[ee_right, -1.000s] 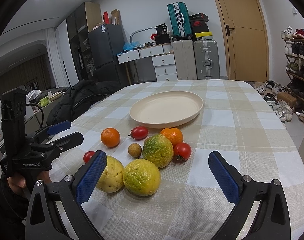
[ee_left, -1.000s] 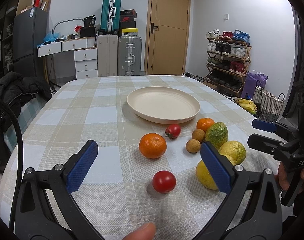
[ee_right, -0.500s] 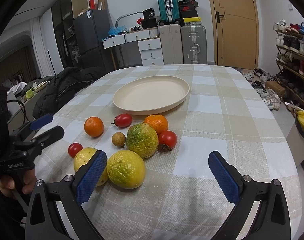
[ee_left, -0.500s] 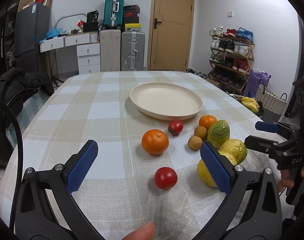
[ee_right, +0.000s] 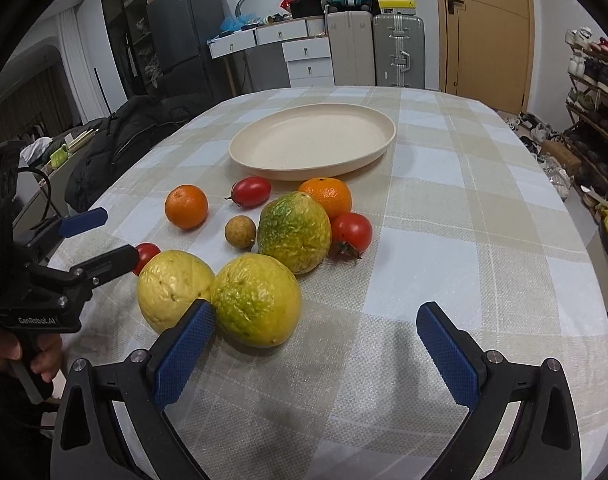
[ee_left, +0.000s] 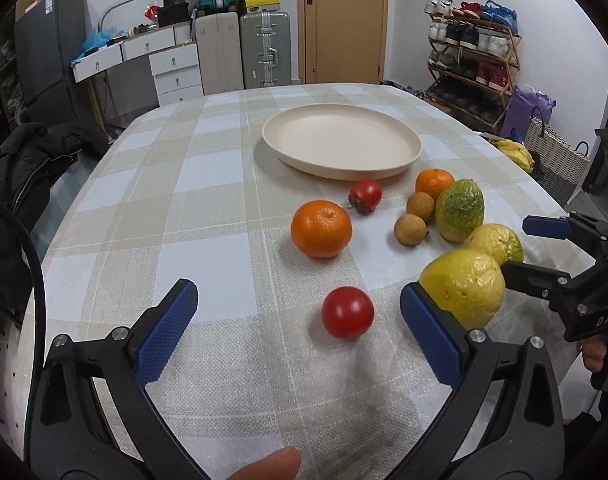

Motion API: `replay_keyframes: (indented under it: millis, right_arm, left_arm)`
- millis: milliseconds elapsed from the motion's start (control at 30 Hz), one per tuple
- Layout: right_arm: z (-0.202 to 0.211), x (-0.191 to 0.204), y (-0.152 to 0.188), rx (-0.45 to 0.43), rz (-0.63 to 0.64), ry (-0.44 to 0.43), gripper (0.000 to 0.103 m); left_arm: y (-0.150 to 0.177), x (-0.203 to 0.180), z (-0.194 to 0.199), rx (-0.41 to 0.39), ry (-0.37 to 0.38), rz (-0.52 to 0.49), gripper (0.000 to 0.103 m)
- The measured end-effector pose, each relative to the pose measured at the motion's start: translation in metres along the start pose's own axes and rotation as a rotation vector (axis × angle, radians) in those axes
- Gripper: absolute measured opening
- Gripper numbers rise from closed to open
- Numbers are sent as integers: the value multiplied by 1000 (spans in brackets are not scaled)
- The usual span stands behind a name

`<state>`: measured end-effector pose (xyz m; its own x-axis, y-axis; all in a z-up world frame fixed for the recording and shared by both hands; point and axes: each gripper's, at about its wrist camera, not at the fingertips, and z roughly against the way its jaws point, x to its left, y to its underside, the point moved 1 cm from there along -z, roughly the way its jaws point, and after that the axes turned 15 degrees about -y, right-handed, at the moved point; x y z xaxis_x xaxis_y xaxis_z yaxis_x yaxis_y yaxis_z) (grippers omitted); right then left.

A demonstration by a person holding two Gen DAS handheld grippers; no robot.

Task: Organize fruits
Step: 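Grasp the red tomato with the left gripper while the right gripper grasps a yellow lemon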

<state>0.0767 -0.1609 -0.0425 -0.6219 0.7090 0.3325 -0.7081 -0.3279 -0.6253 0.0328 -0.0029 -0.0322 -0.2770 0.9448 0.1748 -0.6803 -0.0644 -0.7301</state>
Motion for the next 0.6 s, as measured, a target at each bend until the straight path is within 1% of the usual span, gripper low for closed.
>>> replay_keyframes:
  millis: [67, 133, 167, 233, 400, 433, 500, 567, 600]
  right_arm:
    - [-2, -3, 0, 9, -23, -47, 98]
    - [-2, -3, 0, 17, -40, -92, 86]
    - [-3, -3, 0, 19, -42, -100, 84]
    - [-4, -1, 0, 21, -37, -104, 82]
    - [-7, -6, -2, 15, -66, -154, 76]
    - [-7, -6, -2, 14, -72, -167, 73]
    - [-7, -6, -3, 9, -77, -191, 68]
    - [-7, -7, -4, 3, -79, -211, 64]
    - [-7, -7, -4, -3, -82, -221, 60]
  left_arm:
    - [-1, -5, -2, 8, 0, -18, 97]
    - [-1, -9, -3, 19, 2, -38, 91]
    - [-1, -10, -4, 27, 8, -44, 88]
    - [0, -13, -6, 42, 23, -51, 80]
    - [3, -20, -12, 72, 64, -76, 65]
    - [3, -20, -13, 79, 77, -78, 63]
    - [4, -21, -16, 91, 90, -75, 61]
    - [4, -20, -18, 98, 106, -66, 57]
    - [4, -19, -19, 103, 115, -60, 53]
